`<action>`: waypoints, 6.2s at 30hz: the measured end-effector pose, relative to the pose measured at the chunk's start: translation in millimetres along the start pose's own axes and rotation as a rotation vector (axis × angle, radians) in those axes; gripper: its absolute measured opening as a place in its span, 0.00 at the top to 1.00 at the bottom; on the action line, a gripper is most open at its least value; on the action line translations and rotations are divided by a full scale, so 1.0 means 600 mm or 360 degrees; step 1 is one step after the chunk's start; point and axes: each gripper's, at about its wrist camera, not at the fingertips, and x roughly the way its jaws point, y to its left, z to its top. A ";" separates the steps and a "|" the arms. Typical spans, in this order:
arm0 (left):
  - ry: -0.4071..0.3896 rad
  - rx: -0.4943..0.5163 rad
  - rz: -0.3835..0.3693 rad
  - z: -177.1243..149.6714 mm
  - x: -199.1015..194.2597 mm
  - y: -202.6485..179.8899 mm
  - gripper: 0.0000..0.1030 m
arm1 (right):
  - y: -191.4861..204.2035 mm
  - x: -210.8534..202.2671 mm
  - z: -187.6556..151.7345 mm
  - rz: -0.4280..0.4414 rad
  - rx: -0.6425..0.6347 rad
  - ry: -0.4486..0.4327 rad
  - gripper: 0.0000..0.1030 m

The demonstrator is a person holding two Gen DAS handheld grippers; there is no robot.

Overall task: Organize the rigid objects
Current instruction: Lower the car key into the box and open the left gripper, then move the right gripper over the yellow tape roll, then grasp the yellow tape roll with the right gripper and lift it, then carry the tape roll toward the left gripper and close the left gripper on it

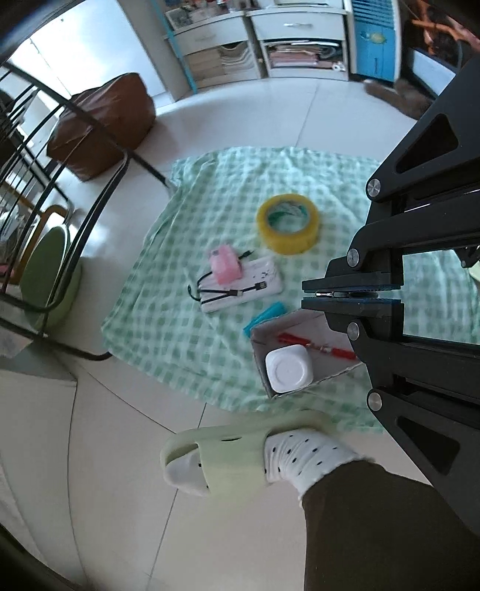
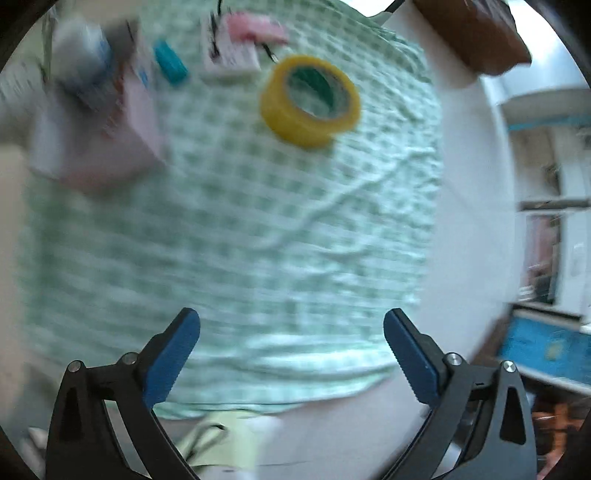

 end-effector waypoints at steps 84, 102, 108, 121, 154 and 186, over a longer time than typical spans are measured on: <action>0.0239 -0.0076 0.0294 0.014 0.114 -0.002 0.38 | -0.107 0.090 0.285 0.1220 0.0012 -0.0202 0.98; 0.0297 -0.0010 0.0259 -0.008 0.108 -0.003 0.38 | -0.027 0.086 0.237 -0.0056 -0.0683 -0.0378 0.12; 0.0348 -0.0064 0.0265 -0.002 0.128 0.007 0.38 | 0.021 0.149 0.276 0.0194 -0.0949 -0.0128 0.14; 0.0365 -0.0118 0.0247 0.008 0.135 -0.001 0.38 | -0.090 0.133 0.304 0.0895 -0.0240 -0.0041 0.77; 0.0452 0.0120 0.0222 -0.033 0.138 -0.076 0.38 | -0.199 0.167 0.081 0.0937 0.0479 0.0199 0.20; 0.0574 0.0153 0.0256 -0.035 0.175 -0.061 0.26 | -0.202 0.215 0.074 0.1063 0.0417 0.0321 0.57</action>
